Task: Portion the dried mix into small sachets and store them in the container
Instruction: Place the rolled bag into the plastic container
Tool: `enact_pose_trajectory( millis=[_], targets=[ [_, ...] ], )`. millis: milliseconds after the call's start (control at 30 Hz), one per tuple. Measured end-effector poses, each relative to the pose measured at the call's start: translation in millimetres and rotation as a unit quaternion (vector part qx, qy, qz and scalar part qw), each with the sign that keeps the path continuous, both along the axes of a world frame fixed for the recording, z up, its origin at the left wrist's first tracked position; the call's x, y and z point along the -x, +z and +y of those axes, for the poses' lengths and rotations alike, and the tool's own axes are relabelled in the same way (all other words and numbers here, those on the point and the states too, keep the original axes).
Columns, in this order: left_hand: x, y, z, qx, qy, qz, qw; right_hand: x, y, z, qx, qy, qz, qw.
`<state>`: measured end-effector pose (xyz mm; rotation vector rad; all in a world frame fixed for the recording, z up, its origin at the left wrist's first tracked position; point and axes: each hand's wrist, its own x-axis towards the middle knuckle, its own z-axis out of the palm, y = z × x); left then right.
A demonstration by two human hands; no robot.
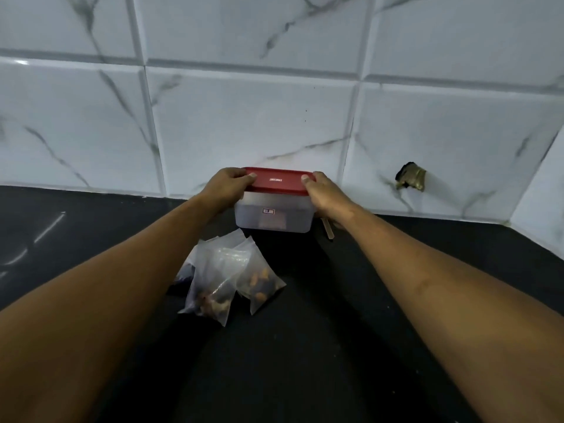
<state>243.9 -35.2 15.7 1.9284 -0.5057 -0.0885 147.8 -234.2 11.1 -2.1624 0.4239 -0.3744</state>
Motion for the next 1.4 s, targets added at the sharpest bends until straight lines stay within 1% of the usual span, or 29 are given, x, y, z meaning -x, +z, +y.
enact_pose_trajectory(
  millis=[133, 267, 367, 500, 600, 700, 833, 867, 900, 933, 967, 1033, 1100, 1167, 1233, 1333, 1400],
  targets=[
    [39, 33, 10, 0.011, -0.038, 0.006, 0.999, 33, 25, 3, 0.005, -0.001, -0.014, 1.0],
    [101, 66, 30, 0.0, -0.067, -0.007, 0.998, 93, 54, 12, 0.041, -0.009, -0.027, 0.999],
    [150, 74, 46, 0.0, -0.087, 0.011, 0.996, 143, 61, 20, 0.048, -0.022, -0.033, 0.998],
    [209, 60, 63, 0.001, -0.118, 0.034, 0.992, 210, 48, 34, 0.008, -0.029, -0.034, 0.999],
    [237, 37, 69, -0.019, -0.138, 0.055, 0.989, 243, 27, 36, 0.017, -0.027, -0.014, 0.999],
    [249, 16, 69, -0.024, -0.148, 0.071, 0.986, 262, 8, 33, 0.046, -0.028, -0.006, 0.999],
    [249, 2, 68, -0.027, -0.126, 0.05, 0.99, 274, -2, 31, 0.073, -0.005, 0.013, 0.997],
    [248, 1, 69, -0.056, -0.115, 0.016, 0.992, 276, -2, 30, 0.092, 0.003, 0.015, 0.996],
    [247, 2, 70, -0.11, -0.096, -0.044, 0.988, 277, 2, 28, 0.134, 0.01, 0.01, 0.991],
    [244, 4, 71, -0.165, -0.075, -0.111, 0.977, 280, 7, 26, 0.185, 0.018, 0.0, 0.983],
    [245, 8, 72, -0.194, -0.067, -0.169, 0.964, 282, 11, 25, 0.219, 0.033, -0.017, 0.975],
    [249, 19, 69, -0.216, -0.114, -0.239, 0.94, 290, 20, 21, 0.228, 0.07, -0.033, 0.971],
    [252, 29, 57, -0.278, -0.172, -0.281, 0.902, 295, 25, 18, 0.234, 0.103, -0.014, 0.967],
    [254, 36, 36, -0.356, -0.199, -0.307, 0.86, 295, 25, 13, 0.257, 0.116, -0.004, 0.959],
    [251, 41, 16, -0.406, -0.213, -0.31, 0.833, 294, 23, 8, 0.265, 0.124, -0.008, 0.956],
    [238, 40, -4, -0.437, -0.241, -0.266, 0.825, 293, 19, 0, 0.25, 0.14, -0.02, 0.958],
    [234, 35, -8, -0.438, -0.24, -0.27, 0.823, 292, 17, -4, 0.241, 0.149, -0.028, 0.958]
  ],
)
